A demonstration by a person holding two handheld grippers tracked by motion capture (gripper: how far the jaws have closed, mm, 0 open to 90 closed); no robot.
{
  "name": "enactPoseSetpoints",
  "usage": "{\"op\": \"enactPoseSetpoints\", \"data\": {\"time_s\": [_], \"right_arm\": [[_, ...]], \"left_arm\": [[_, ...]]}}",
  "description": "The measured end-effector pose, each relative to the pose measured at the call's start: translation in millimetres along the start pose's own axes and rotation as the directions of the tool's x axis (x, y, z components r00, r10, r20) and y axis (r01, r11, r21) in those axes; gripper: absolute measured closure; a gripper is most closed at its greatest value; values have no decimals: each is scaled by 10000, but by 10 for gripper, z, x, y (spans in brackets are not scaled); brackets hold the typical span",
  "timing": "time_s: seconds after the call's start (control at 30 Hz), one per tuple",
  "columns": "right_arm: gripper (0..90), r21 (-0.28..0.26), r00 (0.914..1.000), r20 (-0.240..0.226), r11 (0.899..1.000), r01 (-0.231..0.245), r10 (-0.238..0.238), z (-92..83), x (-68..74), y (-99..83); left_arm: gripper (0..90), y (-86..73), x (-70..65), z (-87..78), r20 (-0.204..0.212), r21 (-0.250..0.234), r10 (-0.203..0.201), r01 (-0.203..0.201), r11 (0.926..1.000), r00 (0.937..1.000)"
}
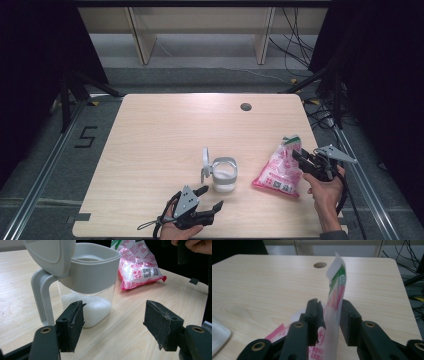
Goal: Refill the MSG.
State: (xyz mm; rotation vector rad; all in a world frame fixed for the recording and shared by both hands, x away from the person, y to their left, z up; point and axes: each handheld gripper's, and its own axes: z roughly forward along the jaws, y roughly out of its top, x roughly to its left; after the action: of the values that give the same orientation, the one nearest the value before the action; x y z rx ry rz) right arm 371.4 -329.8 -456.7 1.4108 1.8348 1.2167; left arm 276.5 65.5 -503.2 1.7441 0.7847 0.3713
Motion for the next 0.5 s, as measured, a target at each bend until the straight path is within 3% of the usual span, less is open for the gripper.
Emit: {"op": "enactPoseSetpoints", "data": {"time_s": [0.07, 0.1, 0.13, 0.2, 0.23, 0.3, 0.33, 0.37, 0.4, 0.43, 0.5], "right_arm": [[685, 20, 9997, 218, 9999, -132, 131, -5, 27, -5], [674, -55, 9992, 274, 9996, 277, -275, -5, 0, -3], [659, -57, 9994, 170, 9995, 297, -296, -6, -15, 4], [635, -3, 9988, 438, 9997, 231, -231, -11, -13, 2], [621, 57, 9990, 402, 9998, 193, -195, -17, -20, -1], [606, -25, 9987, 488, 9999, 131, -129, -25, -39, -16], [595, -64, 9979, 621, 9998, -192, 196, -30, -22, -23], [588, -39, 9981, 612, 10000, -29, 32, -32, -61, -22], [586, -31, 9979, 628, 9999, -124, 126, -33, -66, -24], [577, -34, 9977, 647, 9998, -221, 223, -39, -70, -34], [548, -38, 9941, 861, 9978, -662, 663, -52, -55, -43]], "left_arm": [[313, 0, 0, -1, 25, -18, -32, 32, 10000, 10000], [313, -4, 0, -1, -6, 0, -20, 20, 10000, 10000], [313, -8, 5, 3, 40, -24, -1, 1, 10000, 10000], [313, -1, 7, -8, -21, -13, -36, 36, 10000, 10000], [313, 7, 26, -13, 21, -11, 220, -220, 9998, 9998], [313, 4, 44, -13, 68, -85, 265, -265, 9996, 9996], [313, -3, 33, -22, -72, 23, 72, -71, 10000, 9999], [313, -6, 30, -23, -99, 18, -51, 51, 10000, 9999], [313, 2, 50, -26, -72, 8, 209, -209, 9998, 9998], [313, 3, 58, -24, 4, -55, 201, -201, 9998, 9998], [313, -9, 45, -28, -110, -68, -102, 102, 9999, 9999]]}}
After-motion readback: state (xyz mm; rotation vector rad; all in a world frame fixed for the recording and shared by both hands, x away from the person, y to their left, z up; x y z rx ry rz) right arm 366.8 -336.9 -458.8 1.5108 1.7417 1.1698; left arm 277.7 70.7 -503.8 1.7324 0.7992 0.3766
